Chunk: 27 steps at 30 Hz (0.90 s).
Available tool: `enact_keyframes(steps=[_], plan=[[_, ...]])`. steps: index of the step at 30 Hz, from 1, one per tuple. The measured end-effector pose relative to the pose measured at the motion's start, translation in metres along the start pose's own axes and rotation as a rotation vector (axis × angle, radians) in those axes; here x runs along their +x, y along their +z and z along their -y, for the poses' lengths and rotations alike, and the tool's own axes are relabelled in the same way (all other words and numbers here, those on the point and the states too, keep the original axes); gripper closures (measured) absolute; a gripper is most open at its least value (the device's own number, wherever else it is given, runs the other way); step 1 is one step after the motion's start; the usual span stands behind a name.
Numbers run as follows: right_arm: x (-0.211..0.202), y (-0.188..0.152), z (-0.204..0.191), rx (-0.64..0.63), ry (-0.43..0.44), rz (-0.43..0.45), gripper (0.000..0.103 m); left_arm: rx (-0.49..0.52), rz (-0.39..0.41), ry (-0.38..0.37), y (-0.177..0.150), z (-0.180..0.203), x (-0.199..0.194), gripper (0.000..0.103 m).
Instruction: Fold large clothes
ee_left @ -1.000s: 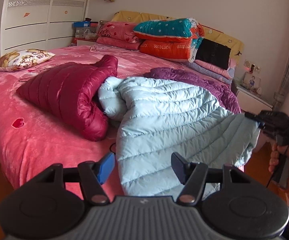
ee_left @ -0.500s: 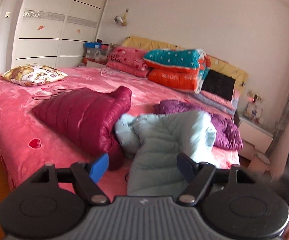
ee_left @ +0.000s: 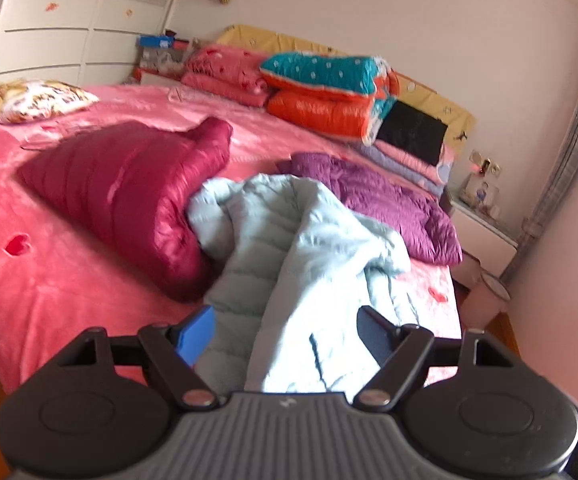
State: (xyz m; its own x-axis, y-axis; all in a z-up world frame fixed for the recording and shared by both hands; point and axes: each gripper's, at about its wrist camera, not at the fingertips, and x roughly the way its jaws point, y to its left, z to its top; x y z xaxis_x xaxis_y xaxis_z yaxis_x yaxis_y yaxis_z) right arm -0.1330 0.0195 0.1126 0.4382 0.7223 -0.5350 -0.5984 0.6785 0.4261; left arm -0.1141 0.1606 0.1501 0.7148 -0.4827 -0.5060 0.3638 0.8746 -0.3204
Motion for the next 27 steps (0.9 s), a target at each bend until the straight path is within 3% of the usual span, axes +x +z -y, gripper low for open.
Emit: enact_keyframes(steps=[1,2,3,9,11,16,22,27], plan=[[-0.003,-0.003,-0.003,0.004,-0.003,0.002,0.046,0.013,-0.008,-0.004,-0.001,0.004,0.004,0.025],[-0.007,-0.005,-0.002,0.005,-0.004,0.009,0.028,0.028,-0.014,-0.011,-0.001,0.007,0.007,0.025],[-0.004,0.001,-0.017,0.002,-0.009,0.018,0.024,0.043,-0.018,-0.018,-0.002,0.011,0.011,0.025],[-0.048,-0.012,-0.016,-0.008,-0.087,0.053,0.016,0.119,-0.043,-0.027,0.005,0.032,0.043,0.025],[-0.068,-0.015,-0.011,0.007,-0.120,0.092,0.006,0.128,-0.060,-0.025,0.009,0.039,0.057,0.025],[-0.117,-0.020,0.024,0.112,-0.273,0.231,0.003,0.176,-0.096,0.013,0.016,0.061,0.100,0.027],[-0.168,-0.042,0.093,0.378,-0.515,0.372,0.003,0.194,-0.133,0.121,0.015,0.075,0.150,0.045],[-0.186,-0.060,0.137,0.514,-0.648,0.391,0.003,0.220,-0.159,0.230,0.014,0.077,0.176,0.080]])
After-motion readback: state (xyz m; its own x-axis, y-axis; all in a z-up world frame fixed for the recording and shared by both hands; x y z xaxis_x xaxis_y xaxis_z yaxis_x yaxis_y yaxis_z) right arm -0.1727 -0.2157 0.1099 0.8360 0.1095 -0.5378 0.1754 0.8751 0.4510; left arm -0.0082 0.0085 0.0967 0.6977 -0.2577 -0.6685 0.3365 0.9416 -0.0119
